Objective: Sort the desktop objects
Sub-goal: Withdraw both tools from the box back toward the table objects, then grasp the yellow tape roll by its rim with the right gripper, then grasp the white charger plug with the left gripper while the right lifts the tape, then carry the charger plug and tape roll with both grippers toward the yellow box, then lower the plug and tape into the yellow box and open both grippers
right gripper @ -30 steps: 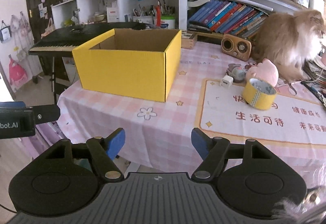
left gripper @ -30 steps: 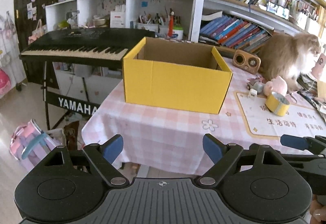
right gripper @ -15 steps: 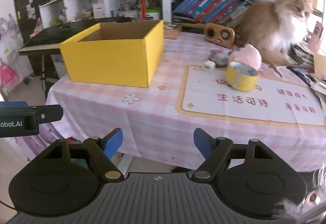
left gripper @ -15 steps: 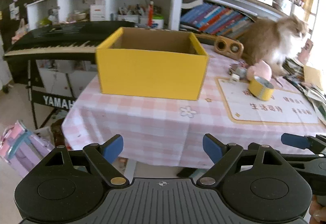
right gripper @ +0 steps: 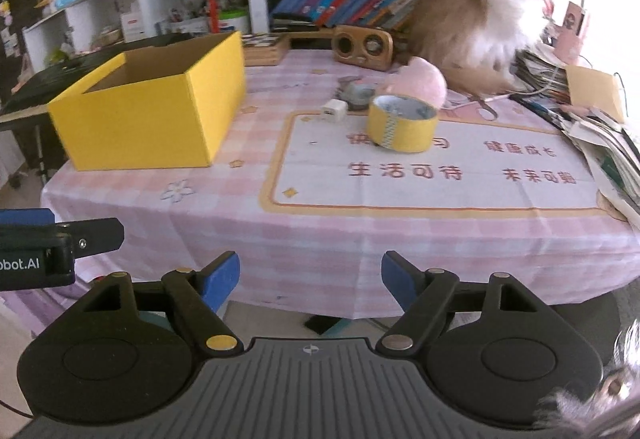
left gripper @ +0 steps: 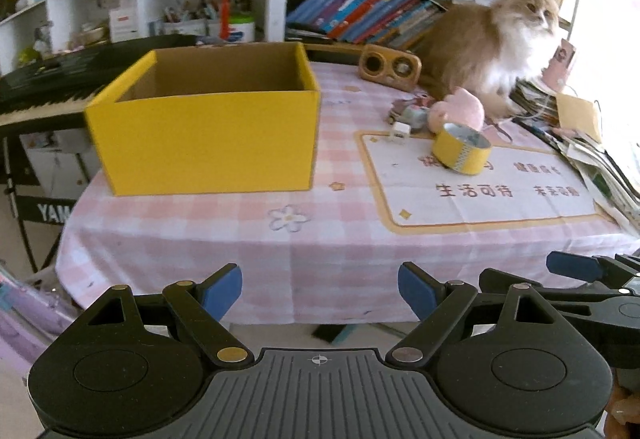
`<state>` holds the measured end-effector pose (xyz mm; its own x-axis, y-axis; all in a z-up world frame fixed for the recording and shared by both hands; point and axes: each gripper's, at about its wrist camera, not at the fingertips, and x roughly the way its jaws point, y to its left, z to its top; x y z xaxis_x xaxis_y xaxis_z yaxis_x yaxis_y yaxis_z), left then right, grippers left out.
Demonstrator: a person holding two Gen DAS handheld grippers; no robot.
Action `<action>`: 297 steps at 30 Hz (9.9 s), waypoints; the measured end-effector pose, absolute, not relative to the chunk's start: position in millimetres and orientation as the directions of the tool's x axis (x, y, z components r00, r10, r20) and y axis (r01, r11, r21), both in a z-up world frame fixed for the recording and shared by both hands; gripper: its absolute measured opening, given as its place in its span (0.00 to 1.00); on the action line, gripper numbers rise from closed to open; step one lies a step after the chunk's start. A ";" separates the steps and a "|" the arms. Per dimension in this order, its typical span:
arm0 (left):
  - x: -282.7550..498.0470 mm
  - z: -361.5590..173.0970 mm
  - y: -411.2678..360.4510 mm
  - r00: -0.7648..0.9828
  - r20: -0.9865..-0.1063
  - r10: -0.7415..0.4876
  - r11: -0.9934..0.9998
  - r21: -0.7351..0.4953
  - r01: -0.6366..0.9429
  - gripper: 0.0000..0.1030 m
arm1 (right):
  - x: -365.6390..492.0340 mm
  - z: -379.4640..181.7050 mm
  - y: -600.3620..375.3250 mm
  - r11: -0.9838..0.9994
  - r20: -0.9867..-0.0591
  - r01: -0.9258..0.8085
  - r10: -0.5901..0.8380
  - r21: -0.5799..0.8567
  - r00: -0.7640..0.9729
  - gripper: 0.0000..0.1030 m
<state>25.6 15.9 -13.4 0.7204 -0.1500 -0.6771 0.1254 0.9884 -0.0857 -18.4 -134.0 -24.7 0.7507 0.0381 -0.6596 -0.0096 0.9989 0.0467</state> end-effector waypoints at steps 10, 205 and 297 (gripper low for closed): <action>63.7 -14.7 -26.0 0.704 -0.678 -0.209 0.977 -0.109 0.184 0.85 | 10.3 -23.2 -176.6 0.999 -0.673 0.039 -0.011 0.027 0.740 0.75; -34.6 -14.8 108.7 0.763 -0.629 -0.153 0.975 -0.223 0.011 0.24 | -26.0 -16.9 -60.8 0.911 -0.700 -0.386 0.370 0.144 0.611 0.85; 253.3 6.3 151.4 0.758 -0.645 0.097 0.992 0.000 -0.127 0.24 | 286.0 6.6 28.4 0.651 -0.680 -0.736 0.456 -0.185 0.575 0.86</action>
